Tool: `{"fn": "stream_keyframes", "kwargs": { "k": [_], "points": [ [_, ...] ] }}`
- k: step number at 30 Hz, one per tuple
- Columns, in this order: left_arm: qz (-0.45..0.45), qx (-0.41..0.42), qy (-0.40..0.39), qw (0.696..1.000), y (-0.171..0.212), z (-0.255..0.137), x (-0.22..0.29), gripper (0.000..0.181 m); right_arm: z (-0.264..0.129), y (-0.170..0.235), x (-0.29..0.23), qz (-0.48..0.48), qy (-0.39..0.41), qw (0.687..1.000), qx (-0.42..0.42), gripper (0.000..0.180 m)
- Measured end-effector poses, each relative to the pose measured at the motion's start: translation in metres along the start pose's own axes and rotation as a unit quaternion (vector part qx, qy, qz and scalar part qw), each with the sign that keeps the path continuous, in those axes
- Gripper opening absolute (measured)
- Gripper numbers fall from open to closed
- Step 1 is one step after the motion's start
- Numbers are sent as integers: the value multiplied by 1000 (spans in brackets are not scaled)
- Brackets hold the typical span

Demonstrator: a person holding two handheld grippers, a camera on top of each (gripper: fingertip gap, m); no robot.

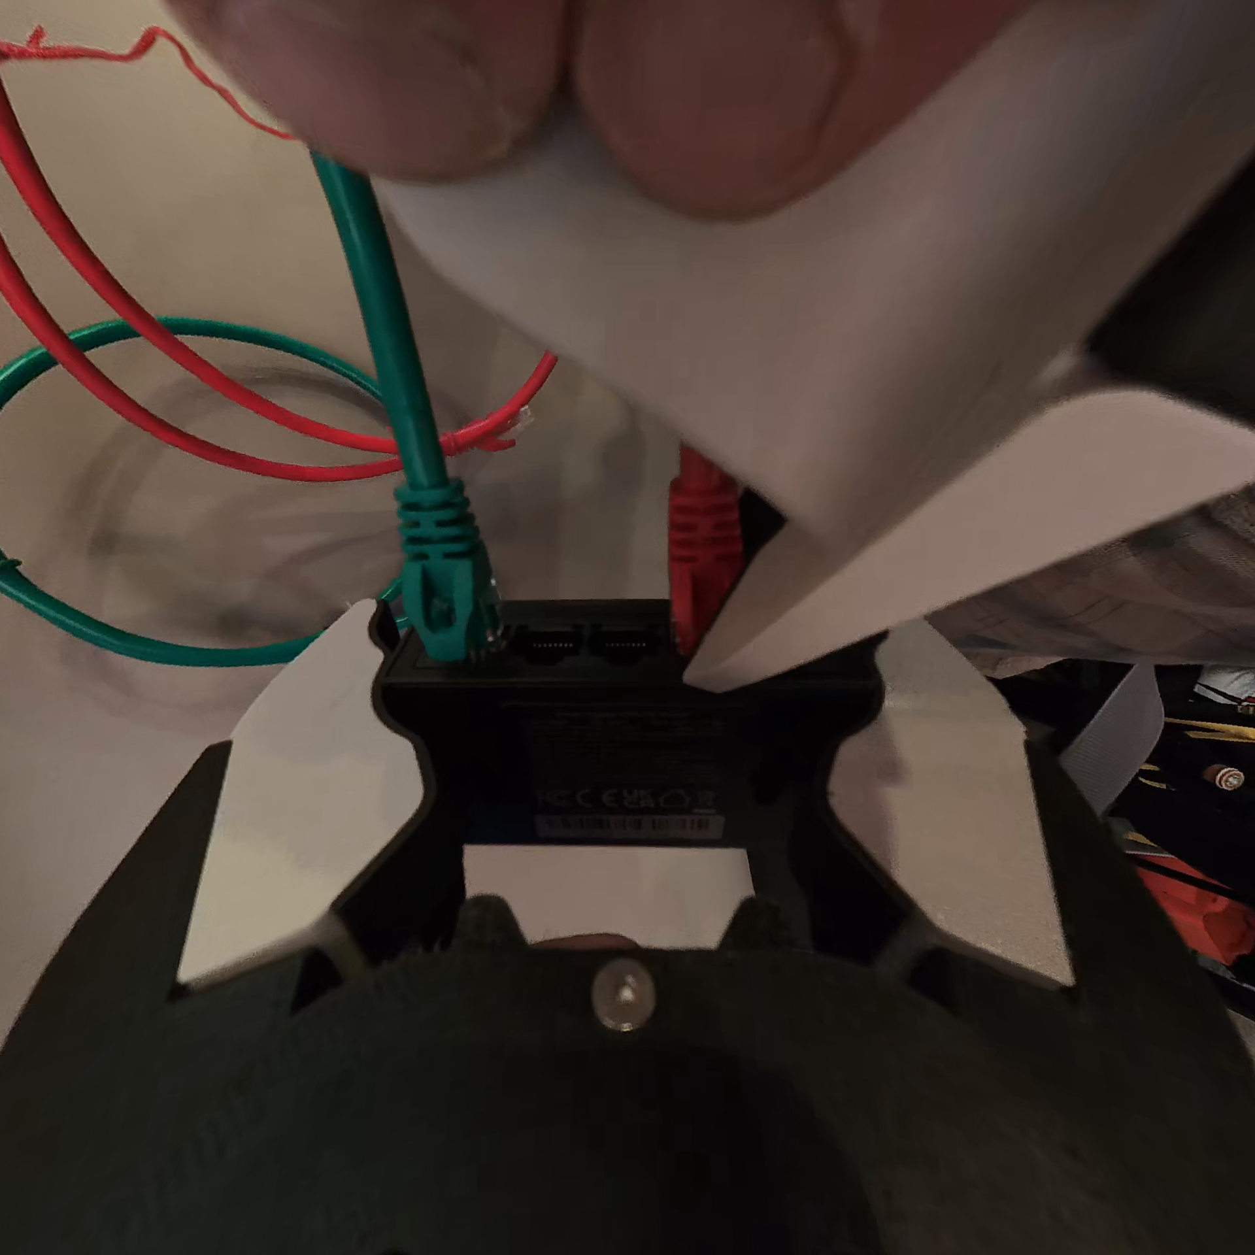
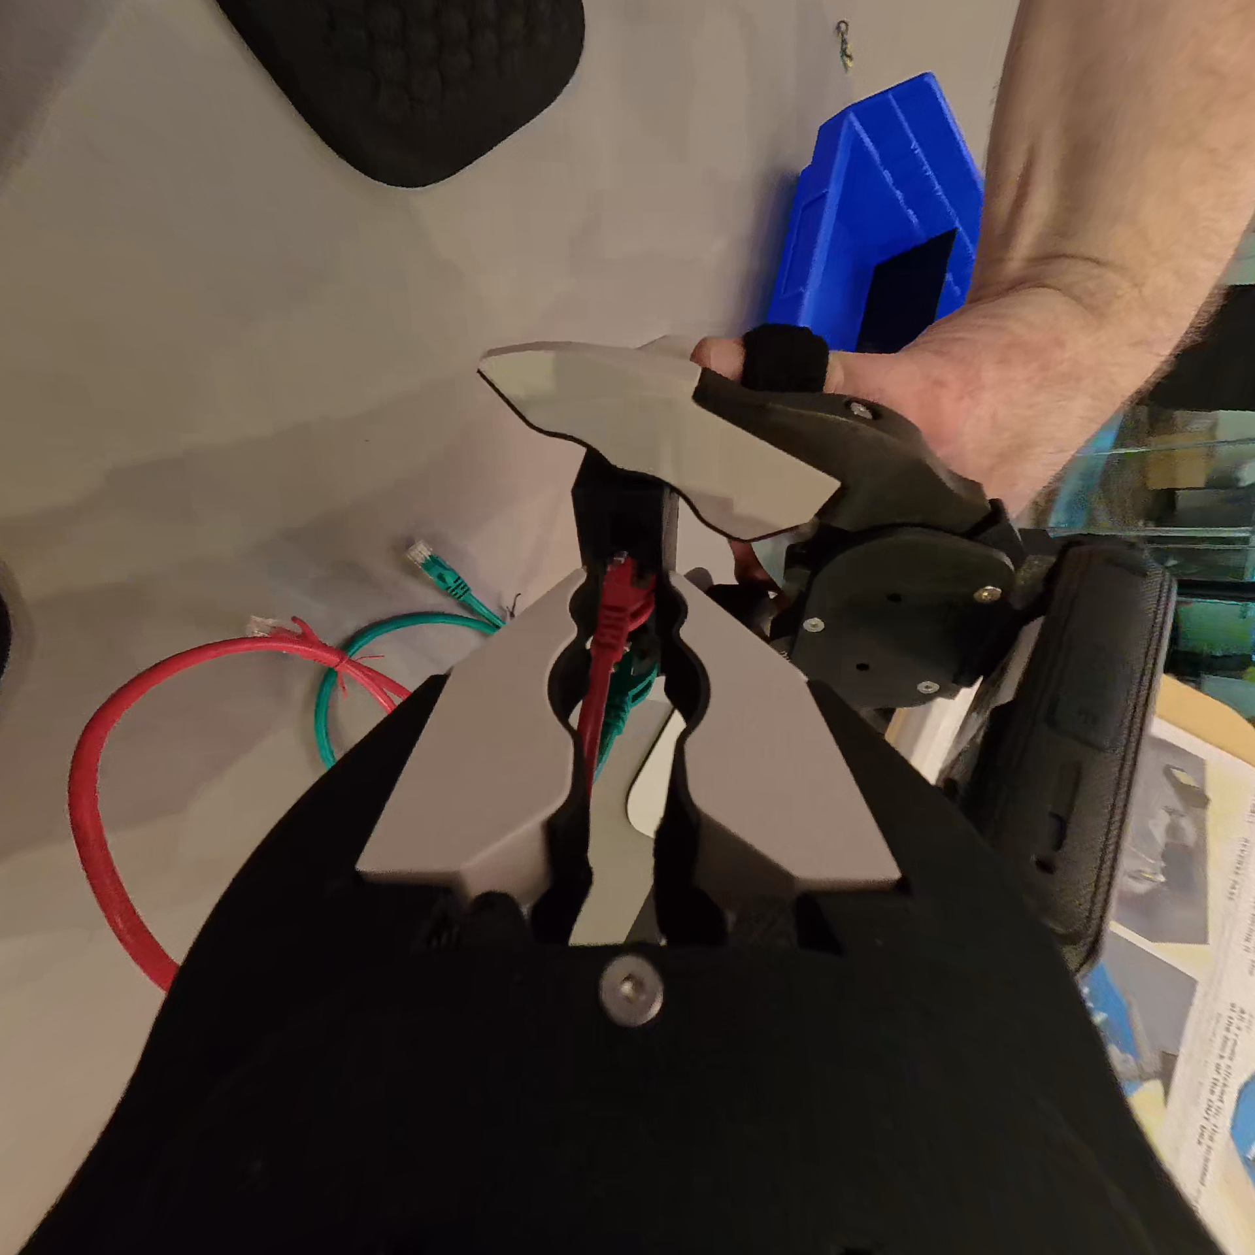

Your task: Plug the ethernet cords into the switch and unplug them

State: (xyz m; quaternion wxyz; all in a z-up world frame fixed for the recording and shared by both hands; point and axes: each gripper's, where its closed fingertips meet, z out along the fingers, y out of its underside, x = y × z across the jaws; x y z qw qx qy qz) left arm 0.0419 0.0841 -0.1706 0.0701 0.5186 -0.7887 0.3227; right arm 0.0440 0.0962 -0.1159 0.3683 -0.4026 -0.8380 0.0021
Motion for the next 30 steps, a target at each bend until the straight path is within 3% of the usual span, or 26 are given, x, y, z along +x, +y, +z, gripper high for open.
{"fn": "stream_keyframes", "kwargs": {
  "k": [8, 20, 30],
  "points": [
    [0, -10, 3, 1000, 2, 3, 0, 124, 3, 0, -3, 10, -50, 999, 2, 14],
    [-2, -4, 7, 1000, 1, 3, -1, 124, 5, 2, -1, -16, -28, 999, -1, 11],
    [-11, -3, 15, 1000, 0, 5, -1, 123, 7, 2, -3, 42, -58, 996, 49, 12]
  ]
}}
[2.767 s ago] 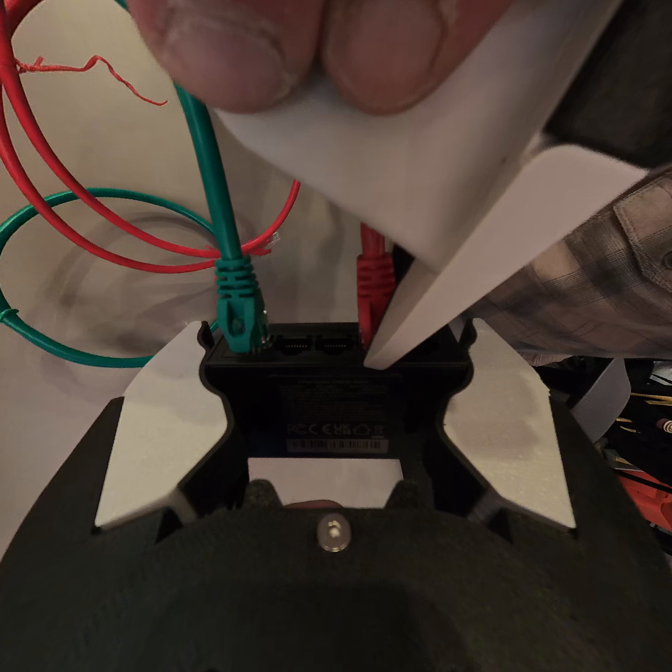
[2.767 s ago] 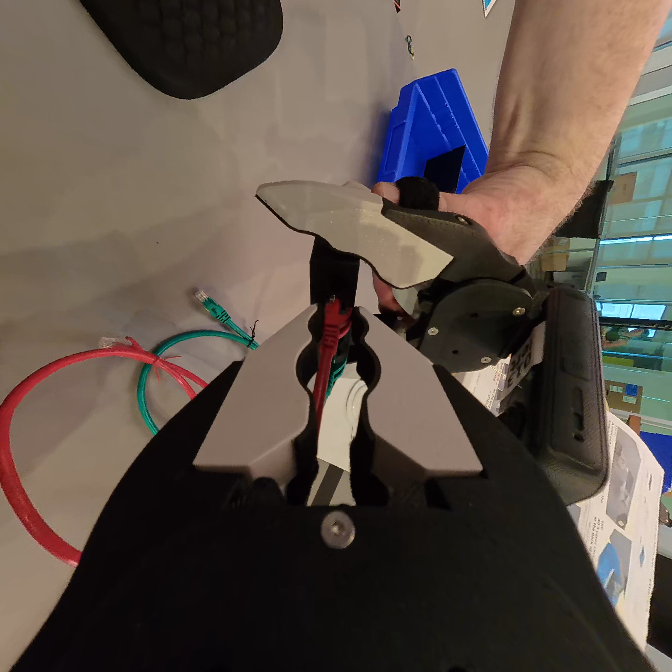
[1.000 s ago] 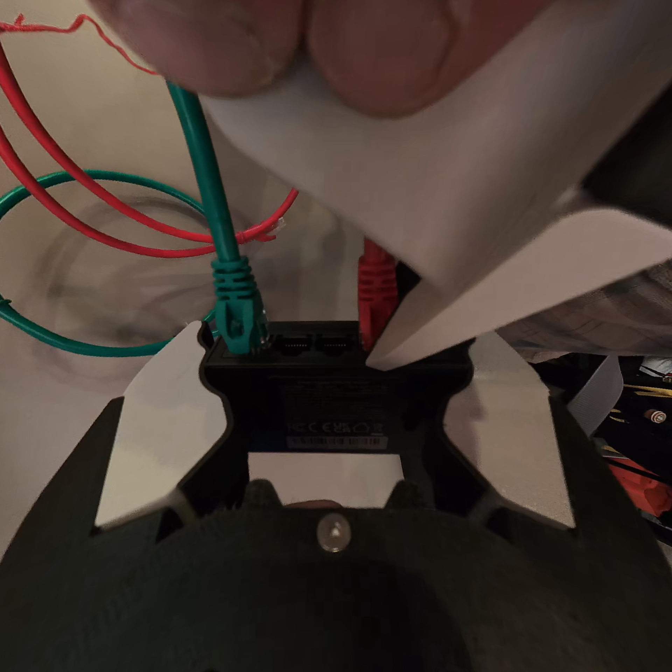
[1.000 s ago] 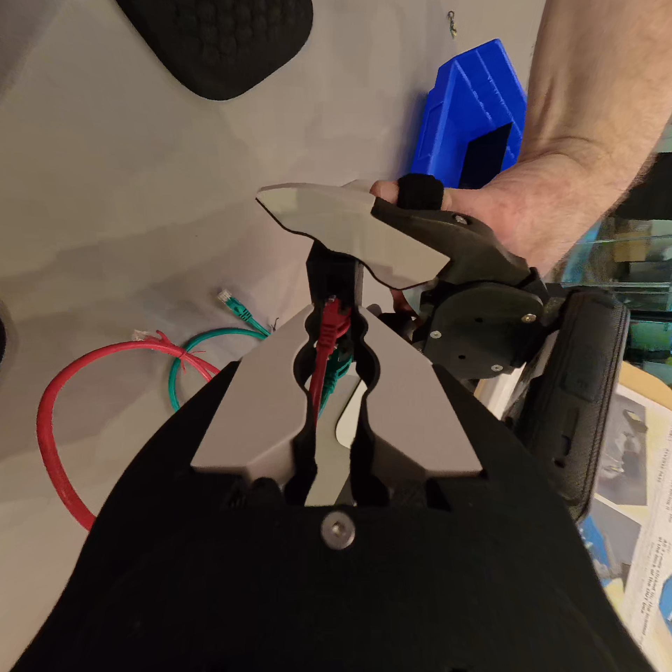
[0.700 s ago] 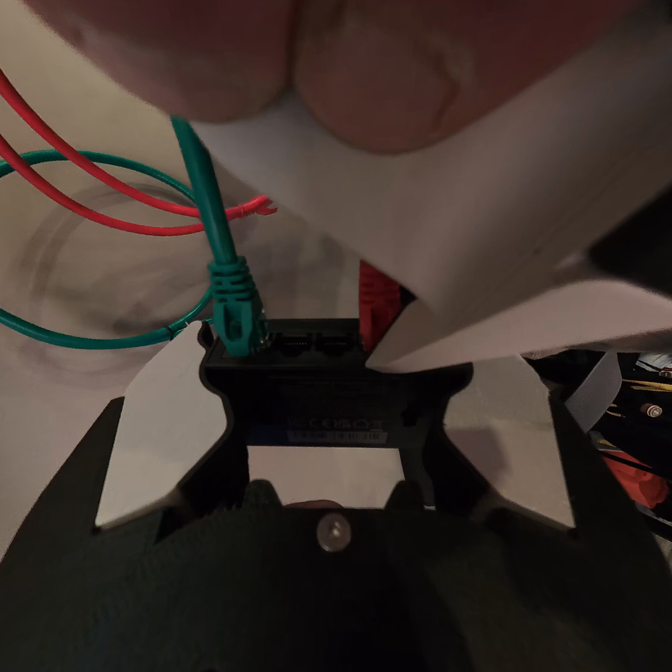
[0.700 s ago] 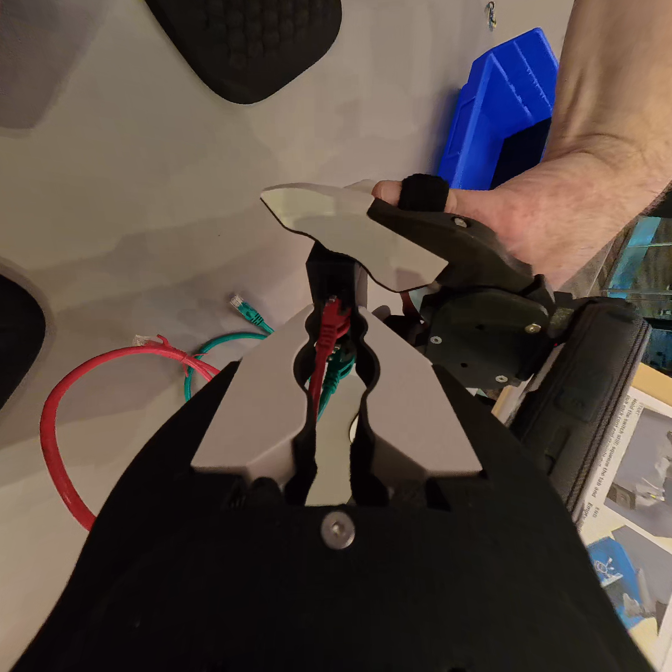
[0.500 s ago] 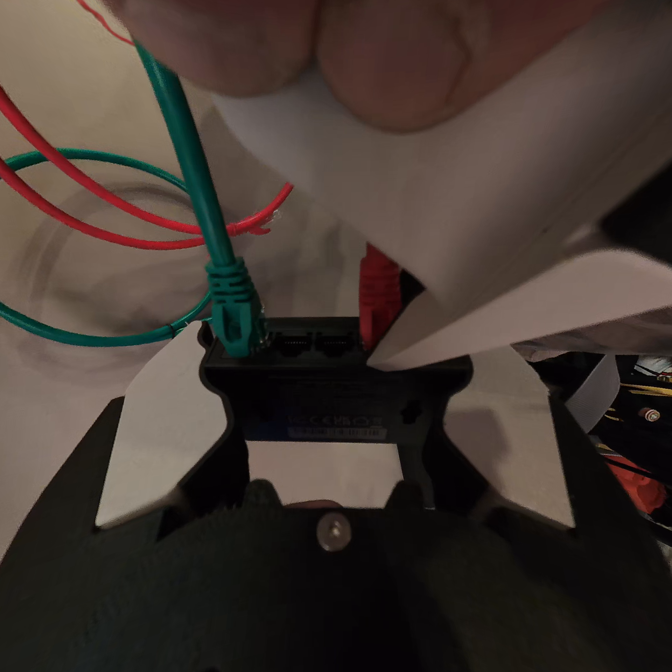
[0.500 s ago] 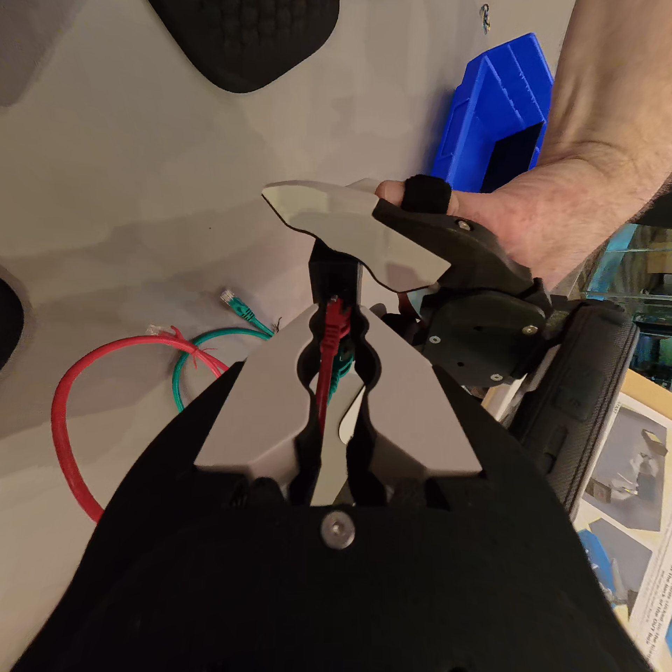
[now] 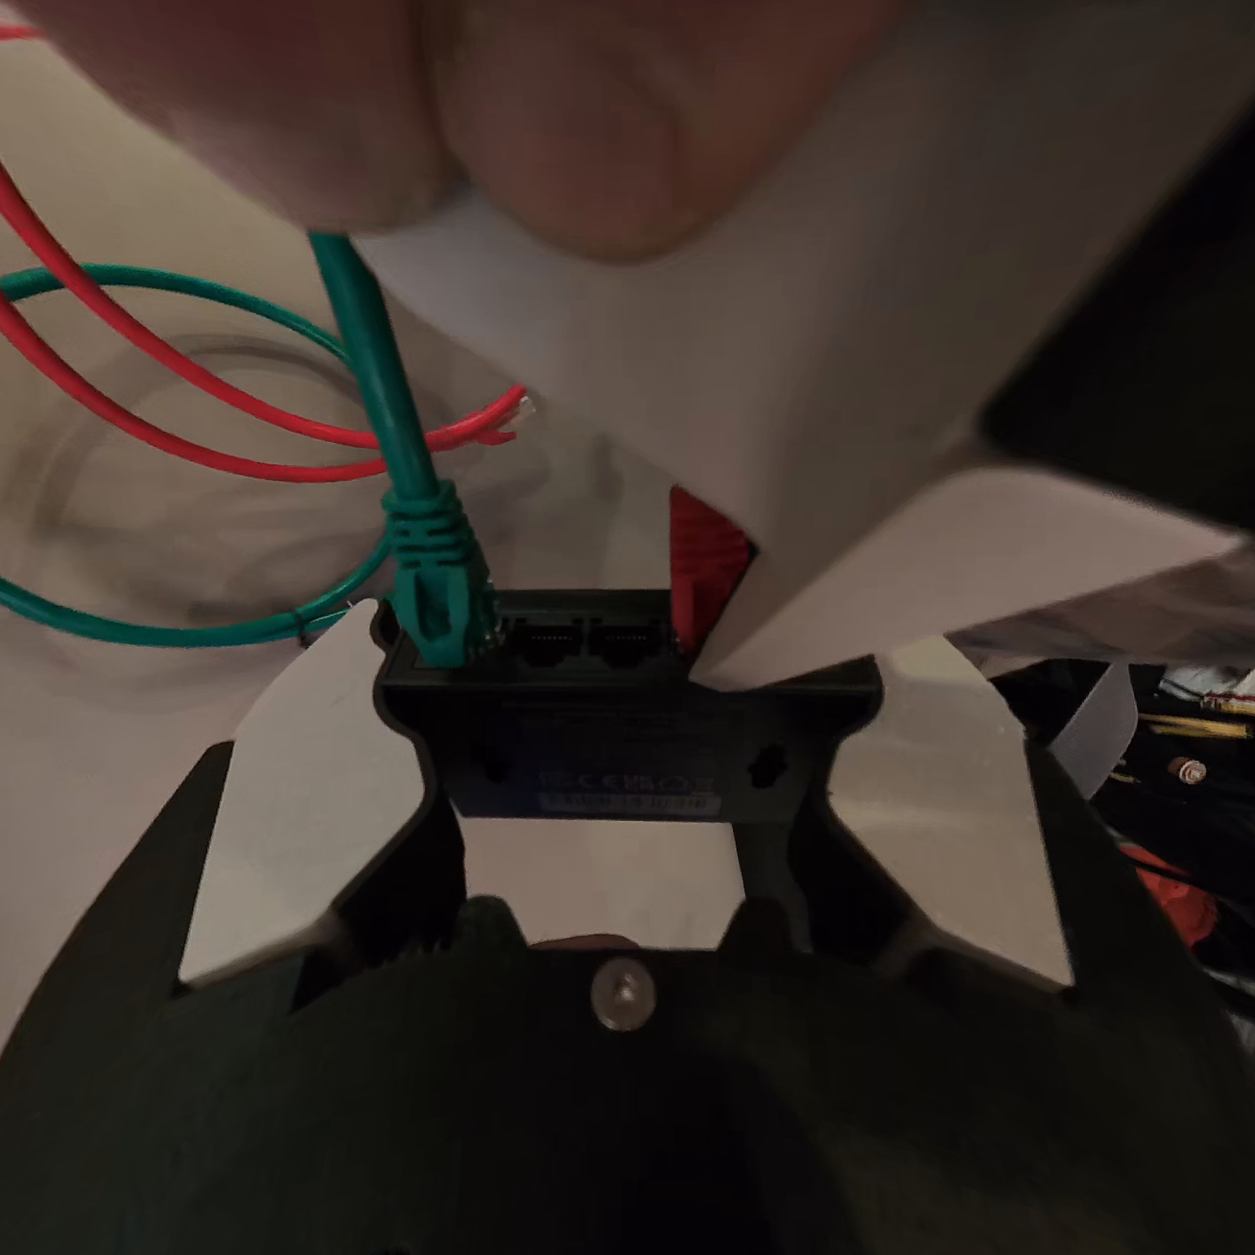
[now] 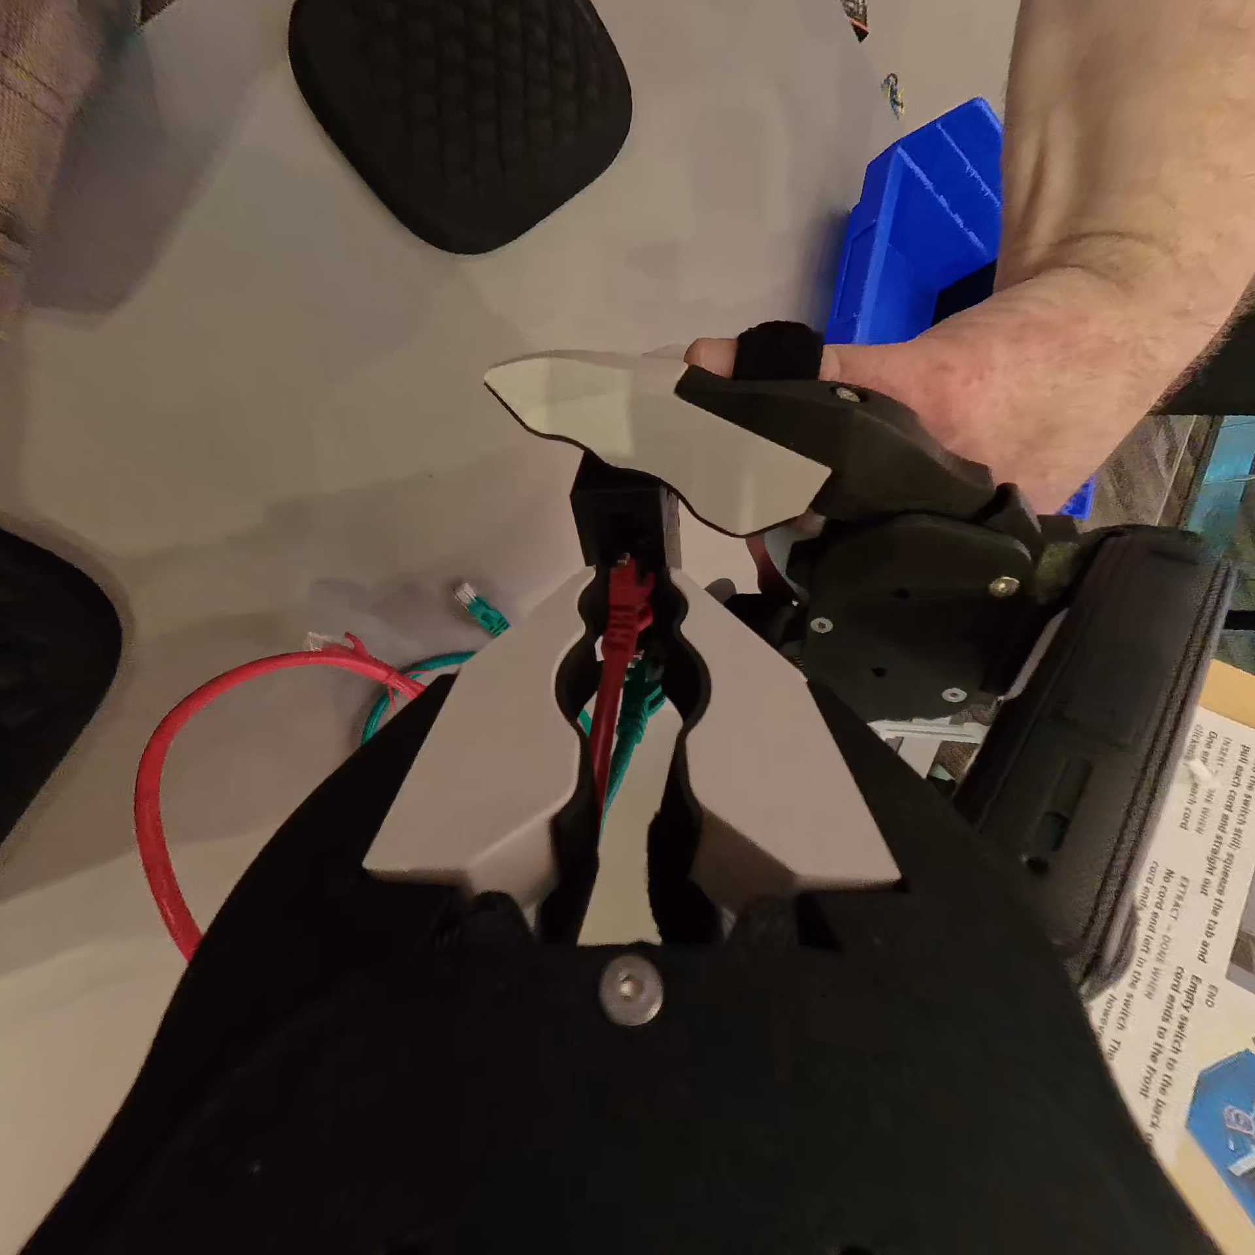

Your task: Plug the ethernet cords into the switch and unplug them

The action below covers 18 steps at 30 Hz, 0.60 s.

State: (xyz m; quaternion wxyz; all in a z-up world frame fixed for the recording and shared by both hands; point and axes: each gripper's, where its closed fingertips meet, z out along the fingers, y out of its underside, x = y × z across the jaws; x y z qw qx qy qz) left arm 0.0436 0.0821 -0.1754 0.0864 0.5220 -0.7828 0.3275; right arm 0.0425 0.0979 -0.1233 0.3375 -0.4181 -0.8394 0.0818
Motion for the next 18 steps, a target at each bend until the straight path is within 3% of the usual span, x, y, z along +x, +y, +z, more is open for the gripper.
{"fn": "stream_keyframes", "kwargs": {
  "k": [5, 18],
  "points": [
    [-8, -7, 3, 1000, 4, -1, -2, 123, 4, 3, -1, -5, -16, 1000, -16, 21],
    [-8, -3, 6, 1000, 2, -3, -2, 123, 4, 4, 4, -12, 0, 1000, -27, 19]
  ]
}}
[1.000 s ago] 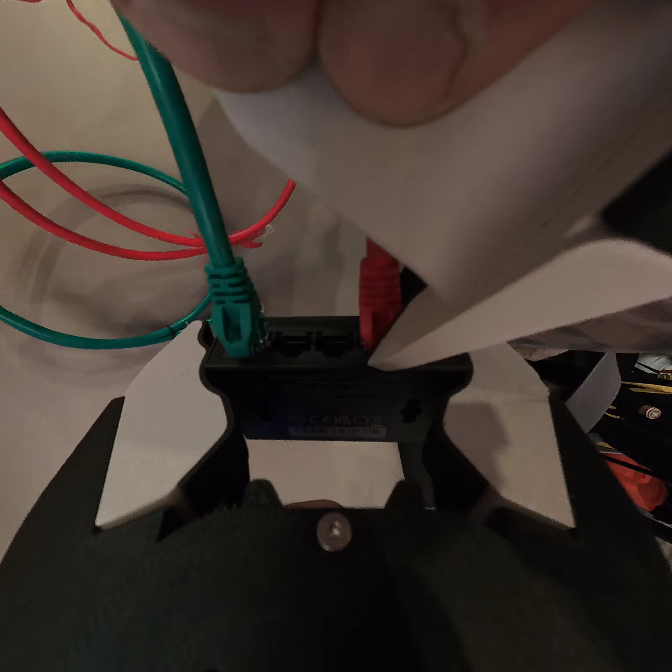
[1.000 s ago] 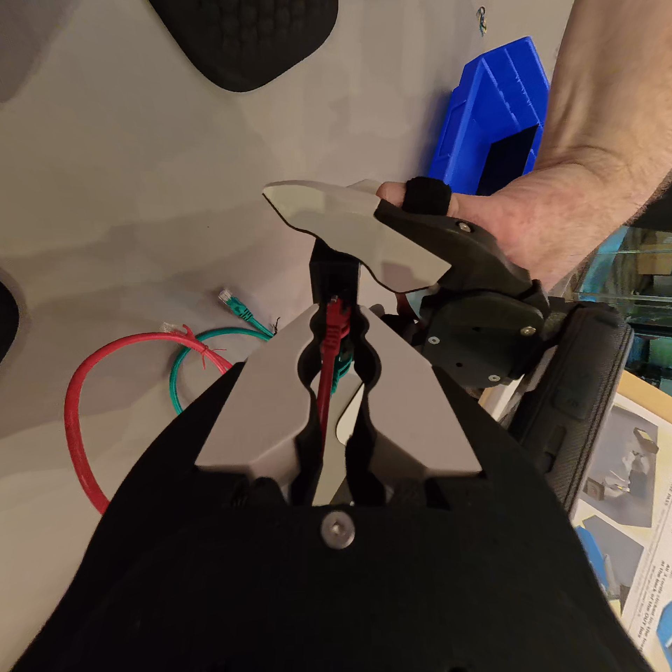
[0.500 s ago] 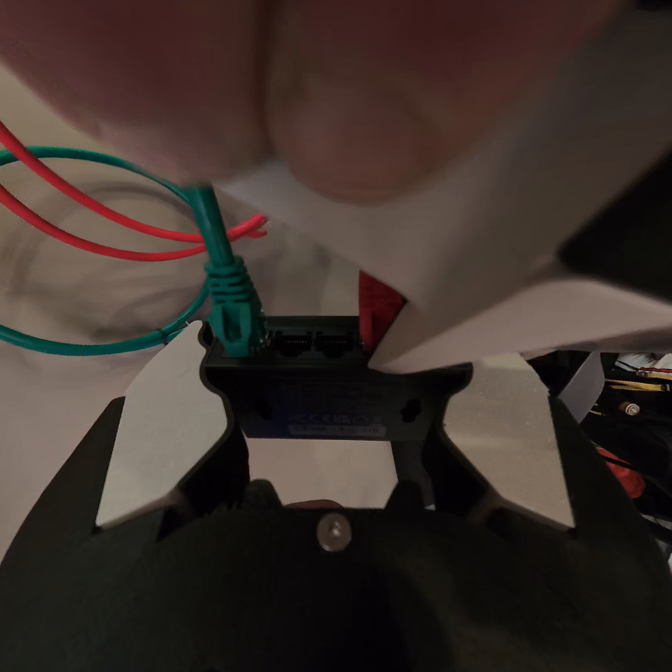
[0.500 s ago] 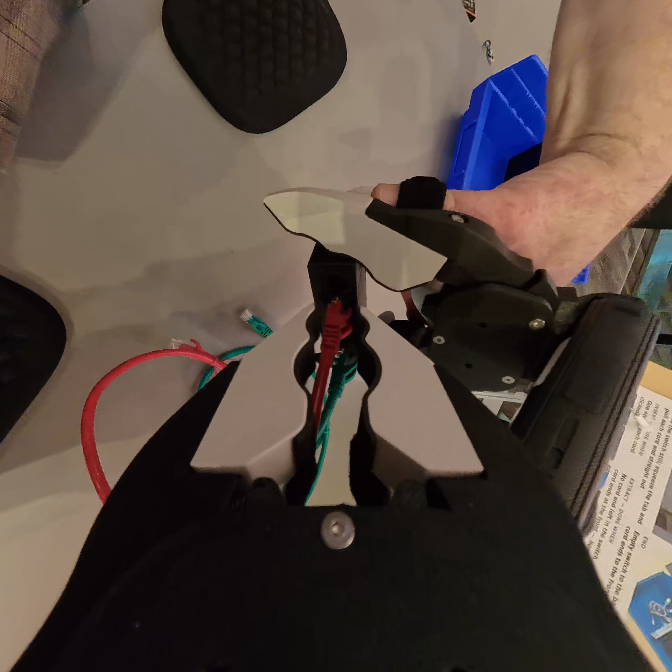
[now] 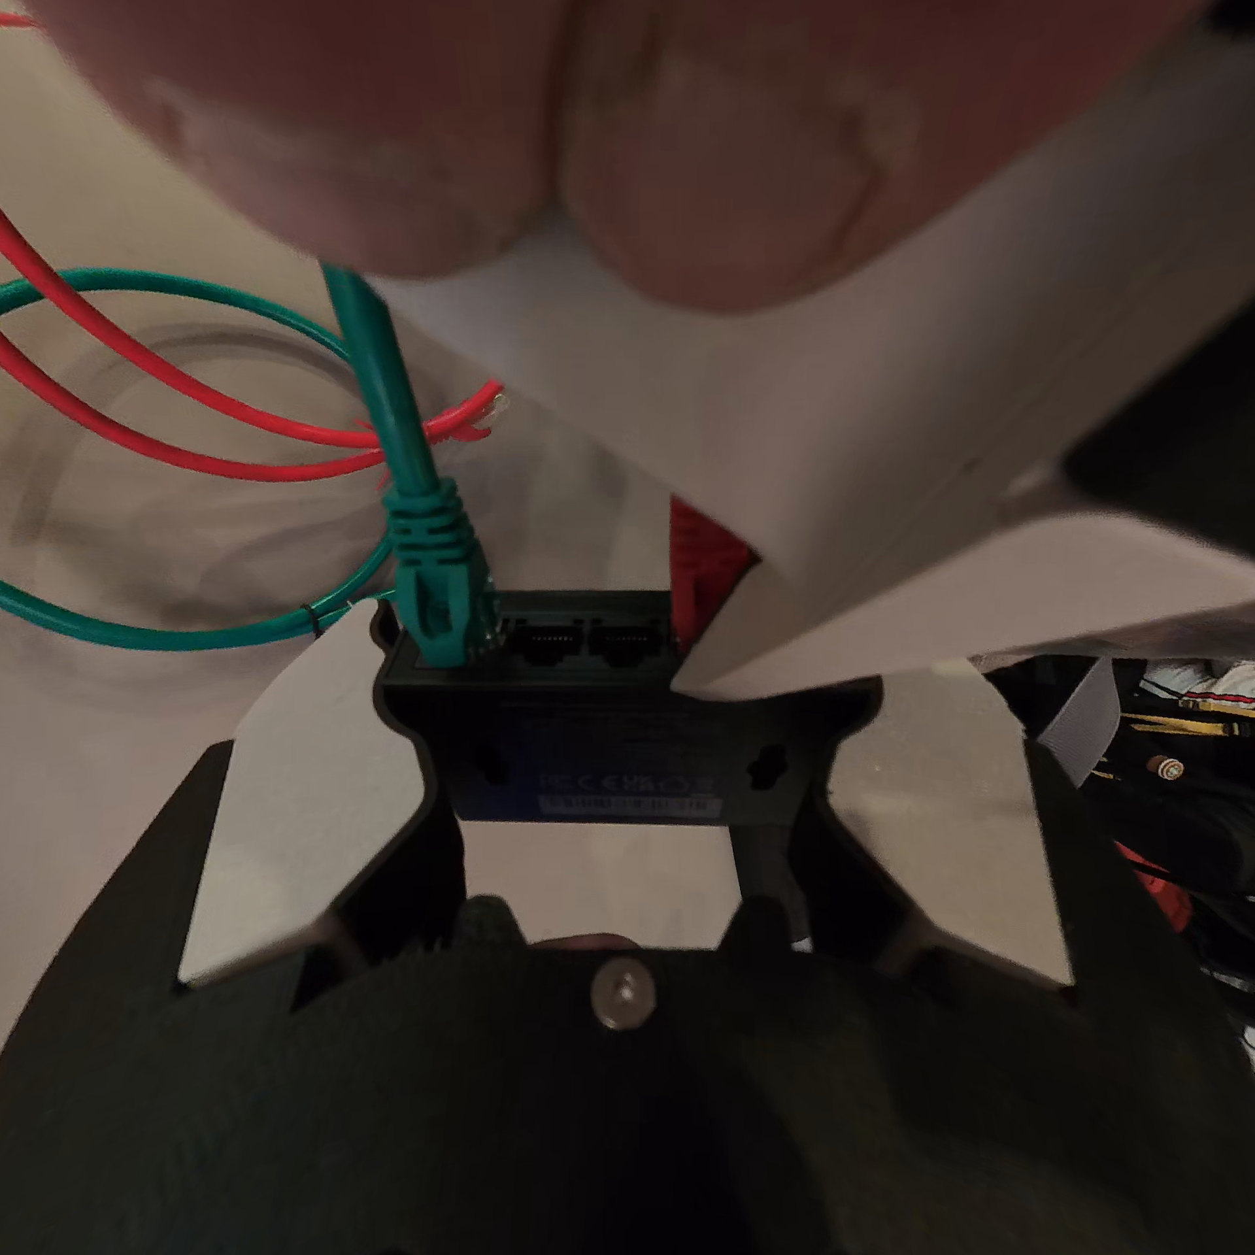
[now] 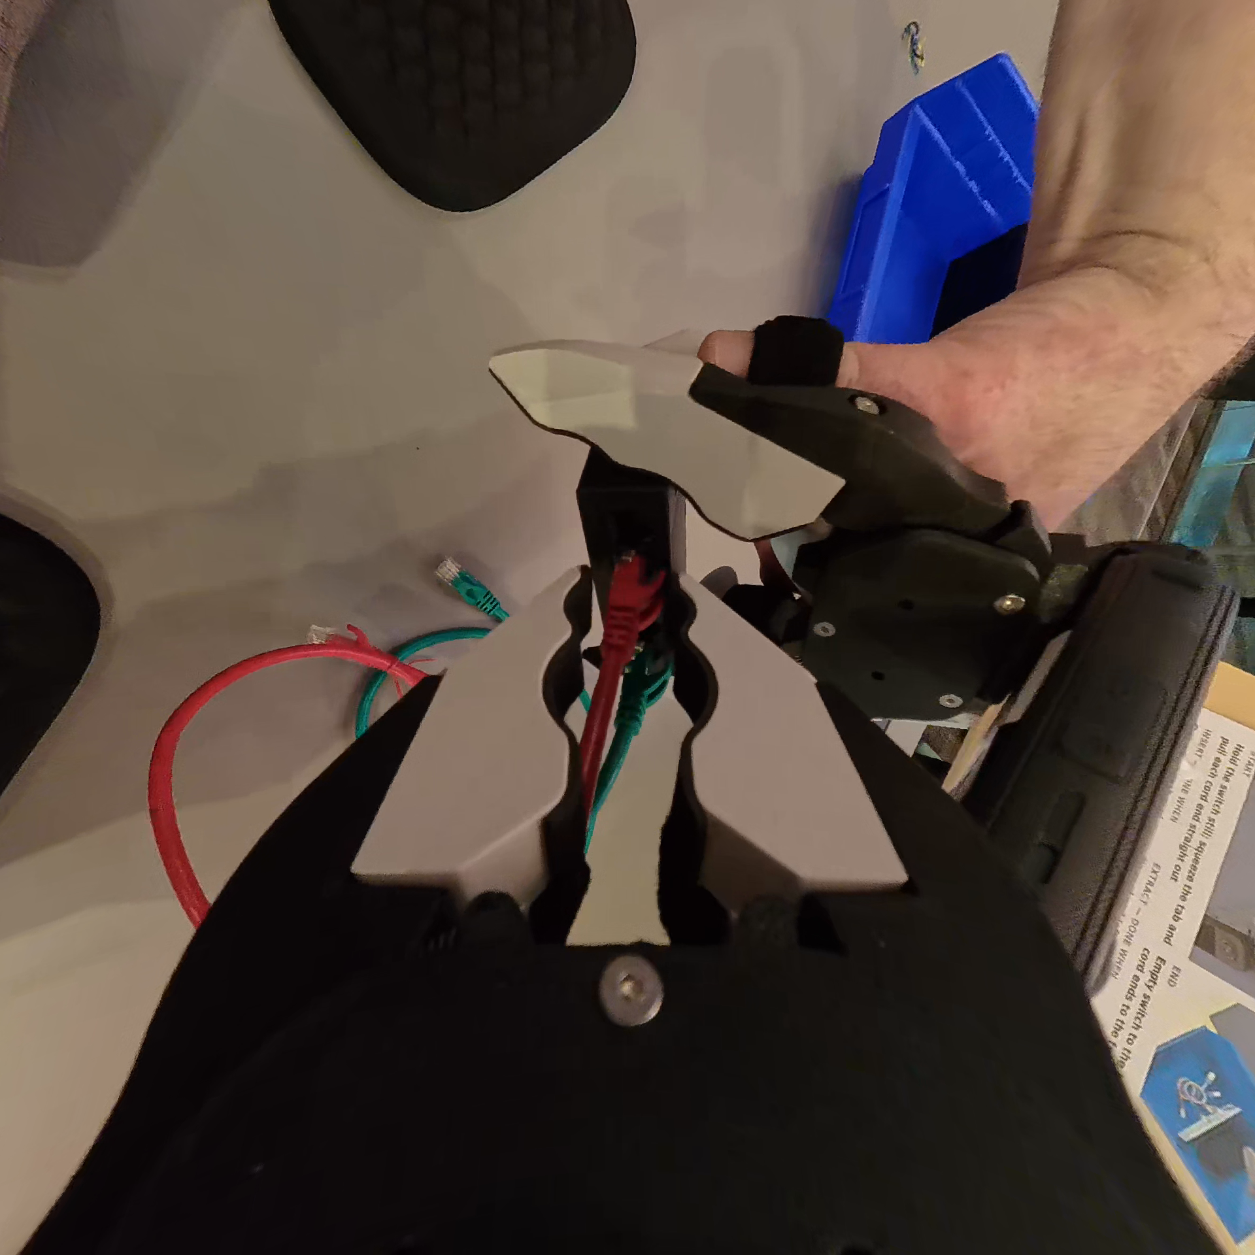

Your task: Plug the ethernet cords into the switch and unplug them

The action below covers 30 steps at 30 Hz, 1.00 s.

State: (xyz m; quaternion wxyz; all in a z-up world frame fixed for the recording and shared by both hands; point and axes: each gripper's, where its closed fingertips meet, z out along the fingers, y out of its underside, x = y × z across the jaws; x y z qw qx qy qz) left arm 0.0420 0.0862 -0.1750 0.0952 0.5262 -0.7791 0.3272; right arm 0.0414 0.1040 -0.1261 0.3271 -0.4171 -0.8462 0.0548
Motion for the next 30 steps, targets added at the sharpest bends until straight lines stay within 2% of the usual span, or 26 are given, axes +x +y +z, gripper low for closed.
{"fn": "stream_keyframes", "kwargs": {
  "k": [14, 30],
  "points": [
    [1, 3, -5, 1000, -4, -4, -1, 124, -8, -4, 4, 3, 31, 999, 24, 17],
    [-1, 0, -10, 1000, -4, -5, -4, 124, -12, -2, 5, 3, 45, 999, 14, 12]
  ]
}}
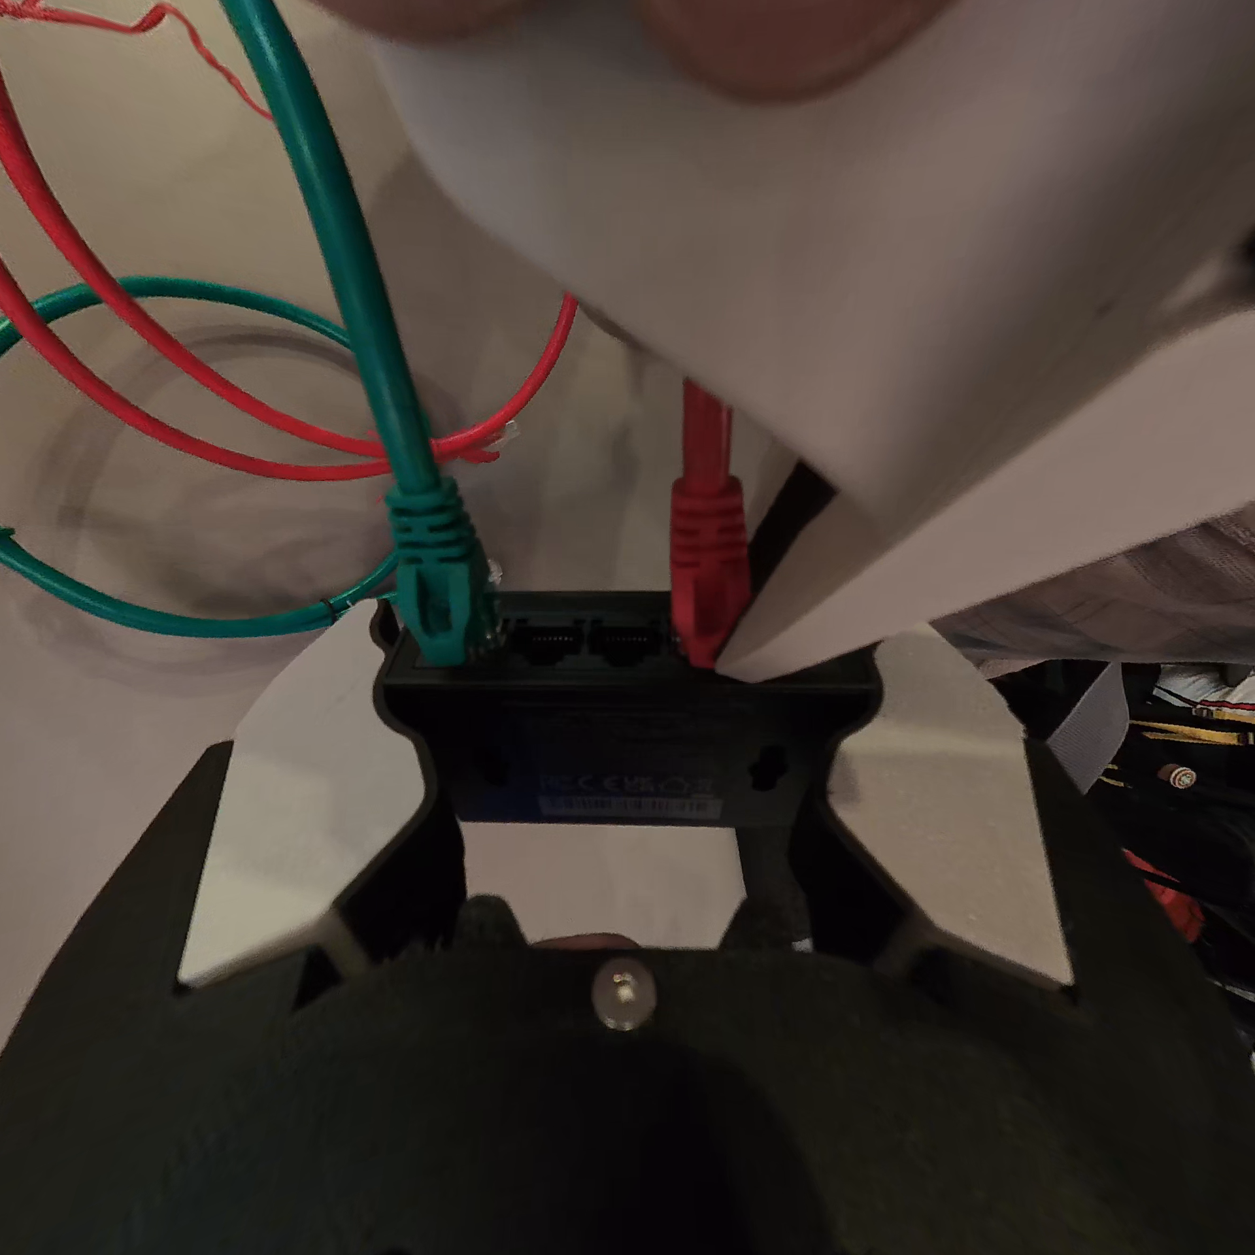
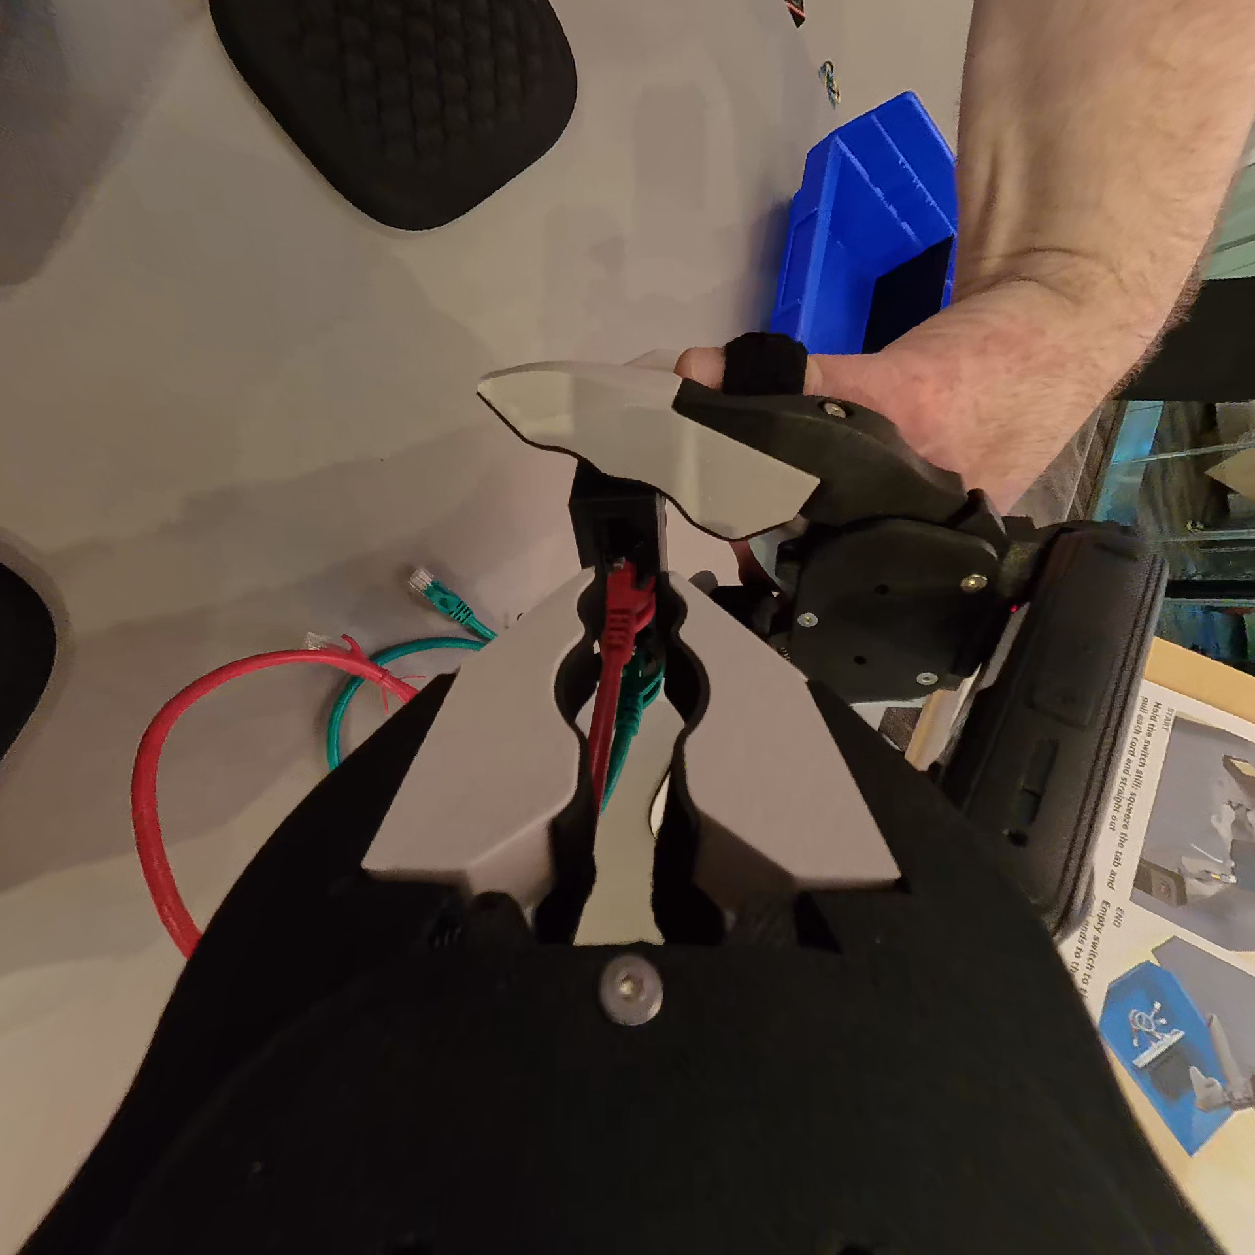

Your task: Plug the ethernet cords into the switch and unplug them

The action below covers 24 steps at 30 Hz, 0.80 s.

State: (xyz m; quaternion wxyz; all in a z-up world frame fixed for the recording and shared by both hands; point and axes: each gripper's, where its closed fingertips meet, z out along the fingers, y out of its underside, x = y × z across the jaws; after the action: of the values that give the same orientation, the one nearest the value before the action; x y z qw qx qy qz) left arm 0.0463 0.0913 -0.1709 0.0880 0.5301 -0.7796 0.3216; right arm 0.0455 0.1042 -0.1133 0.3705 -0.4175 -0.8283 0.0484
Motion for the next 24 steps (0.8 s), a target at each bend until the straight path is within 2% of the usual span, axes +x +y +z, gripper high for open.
{"fn": "stream_keyframes", "kwargs": {
  "k": [24],
  "points": [
    [5, -32, -13, 999, 3, 9, -6, 123, 2, 0, -13, -2, -36, 999, -22, 6]
  ]
}}
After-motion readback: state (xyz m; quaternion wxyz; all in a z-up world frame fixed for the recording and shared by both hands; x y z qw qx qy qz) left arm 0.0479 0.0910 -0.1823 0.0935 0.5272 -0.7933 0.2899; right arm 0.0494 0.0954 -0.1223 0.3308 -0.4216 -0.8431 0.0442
